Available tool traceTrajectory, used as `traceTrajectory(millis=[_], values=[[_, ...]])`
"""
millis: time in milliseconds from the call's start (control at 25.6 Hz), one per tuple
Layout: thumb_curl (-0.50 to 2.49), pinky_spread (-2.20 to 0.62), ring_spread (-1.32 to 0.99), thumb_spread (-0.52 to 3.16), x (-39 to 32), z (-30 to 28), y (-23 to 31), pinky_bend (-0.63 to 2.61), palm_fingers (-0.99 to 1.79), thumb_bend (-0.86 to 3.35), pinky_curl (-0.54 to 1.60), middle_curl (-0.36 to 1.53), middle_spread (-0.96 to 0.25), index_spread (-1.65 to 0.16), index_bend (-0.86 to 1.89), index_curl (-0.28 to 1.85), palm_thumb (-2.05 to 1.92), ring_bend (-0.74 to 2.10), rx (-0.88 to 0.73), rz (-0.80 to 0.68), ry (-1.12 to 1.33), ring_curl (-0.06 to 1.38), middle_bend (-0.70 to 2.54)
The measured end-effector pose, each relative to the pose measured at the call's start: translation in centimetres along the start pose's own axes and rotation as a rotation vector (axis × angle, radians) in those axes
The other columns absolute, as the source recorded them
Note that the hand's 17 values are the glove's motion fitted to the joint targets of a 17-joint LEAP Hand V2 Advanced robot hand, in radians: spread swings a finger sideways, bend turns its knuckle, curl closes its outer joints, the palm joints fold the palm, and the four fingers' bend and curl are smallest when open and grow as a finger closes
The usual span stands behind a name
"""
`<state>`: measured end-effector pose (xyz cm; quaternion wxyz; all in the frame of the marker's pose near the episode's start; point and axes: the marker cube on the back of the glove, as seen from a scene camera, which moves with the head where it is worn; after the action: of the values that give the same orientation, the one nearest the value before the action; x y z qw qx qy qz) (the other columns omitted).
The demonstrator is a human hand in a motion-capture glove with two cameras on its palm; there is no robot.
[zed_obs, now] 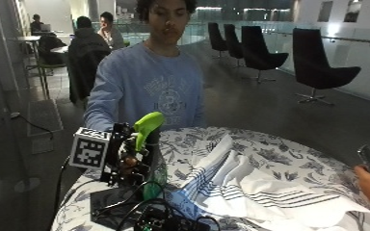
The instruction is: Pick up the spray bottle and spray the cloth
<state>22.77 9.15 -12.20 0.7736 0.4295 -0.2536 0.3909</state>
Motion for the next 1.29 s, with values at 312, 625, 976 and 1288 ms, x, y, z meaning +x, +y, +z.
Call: traceTrajectory(millis=[312,625,976,1288], values=[[0.37,0.25,0.05,1.09,0.4,2.6,-1.2,0.03,0.55,-0.02,0.23,0.41,-0.02,-0.34,0.26,0.33,0.73,0.27,0.029,-0.010,0.104,0.31,0.36],[0.46,0.29,0.02,0.98,0.7,3.3,-2.5,0.05,0.71,0.07,0.15,0.45,-0.06,-0.32,0.22,0.35,0.93,0.44,0.063,-0.067,0.173,0.34,0.48],[0.55,0.32,-0.04,0.74,-3.0,3.7,-1.6,0.12,0.84,0.03,0.15,0.48,-0.09,-0.30,0.19,0.39,1.00,0.57,-0.226,-0.084,0.010,0.41,0.48],[0.60,0.33,-0.04,0.65,-8.0,8.5,0.9,0.17,0.87,-0.01,0.18,0.48,-0.10,-0.29,0.15,0.41,1.01,0.57,-0.684,0.025,-0.165,0.42,0.45]])
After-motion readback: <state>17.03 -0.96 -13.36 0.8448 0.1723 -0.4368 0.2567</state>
